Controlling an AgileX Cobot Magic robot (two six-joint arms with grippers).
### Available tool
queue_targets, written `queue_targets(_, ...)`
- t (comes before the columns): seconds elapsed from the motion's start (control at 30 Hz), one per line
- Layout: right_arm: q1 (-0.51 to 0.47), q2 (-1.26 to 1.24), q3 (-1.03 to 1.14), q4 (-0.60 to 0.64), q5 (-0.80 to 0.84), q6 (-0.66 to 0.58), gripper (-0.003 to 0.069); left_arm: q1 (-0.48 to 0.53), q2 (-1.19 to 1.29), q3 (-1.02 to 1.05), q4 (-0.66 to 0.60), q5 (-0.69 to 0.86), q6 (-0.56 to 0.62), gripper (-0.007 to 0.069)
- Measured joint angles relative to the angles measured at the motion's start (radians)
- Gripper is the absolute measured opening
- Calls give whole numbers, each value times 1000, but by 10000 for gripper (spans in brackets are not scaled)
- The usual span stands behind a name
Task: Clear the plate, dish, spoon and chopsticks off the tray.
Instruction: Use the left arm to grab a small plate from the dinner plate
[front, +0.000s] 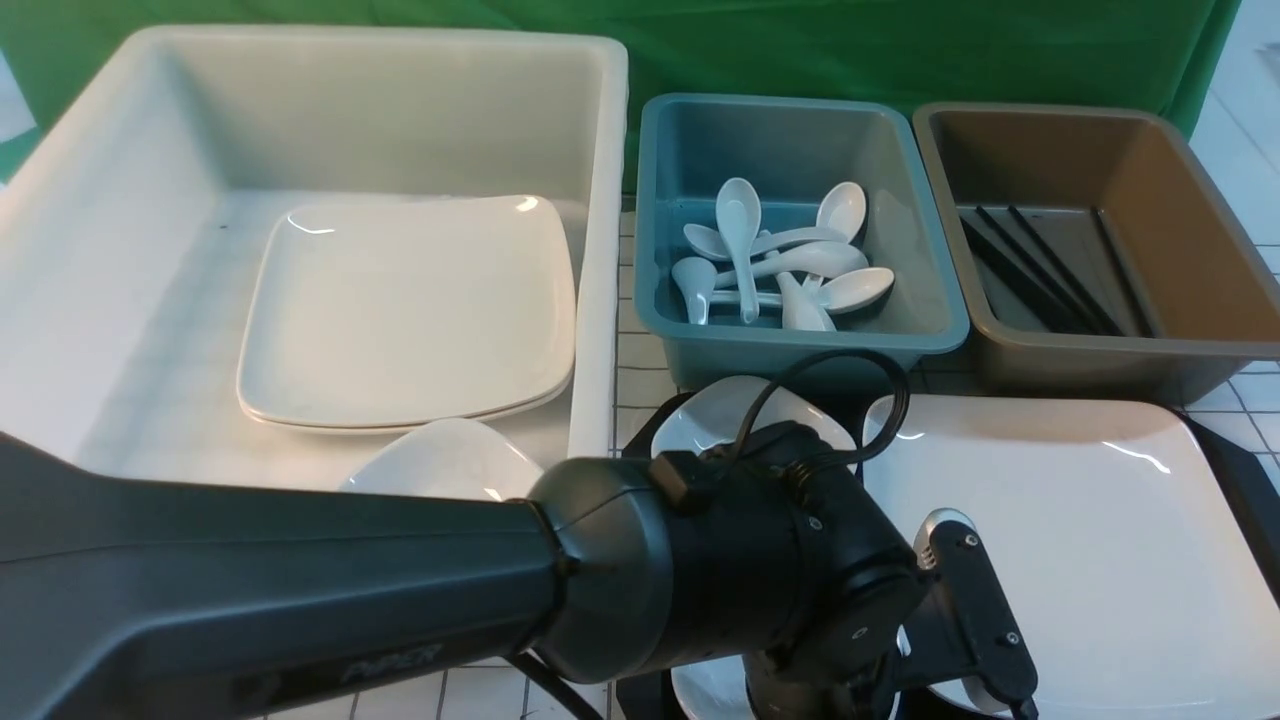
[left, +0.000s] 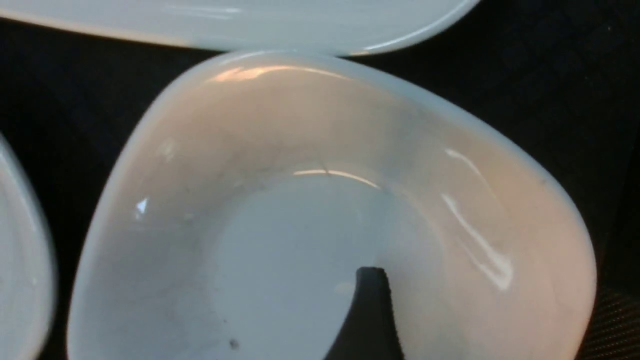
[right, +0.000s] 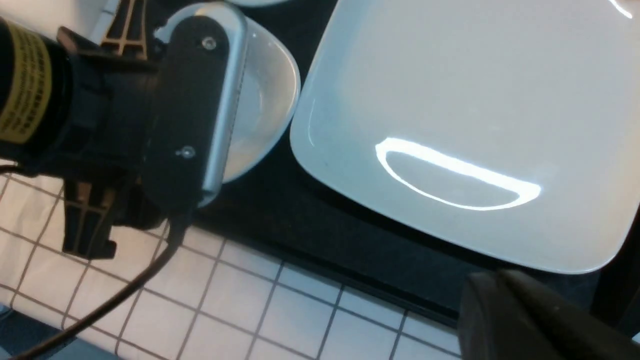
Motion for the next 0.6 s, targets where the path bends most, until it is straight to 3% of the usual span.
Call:
queue_targets(0.3, 0, 0, 0, 31, 0, -1, 3, 0, 1, 0, -20, -3, -2, 395)
queue_targets(0.6, 0, 0, 0, 35, 0, -3, 8, -2, 1, 0, -63, -3, -10, 407)
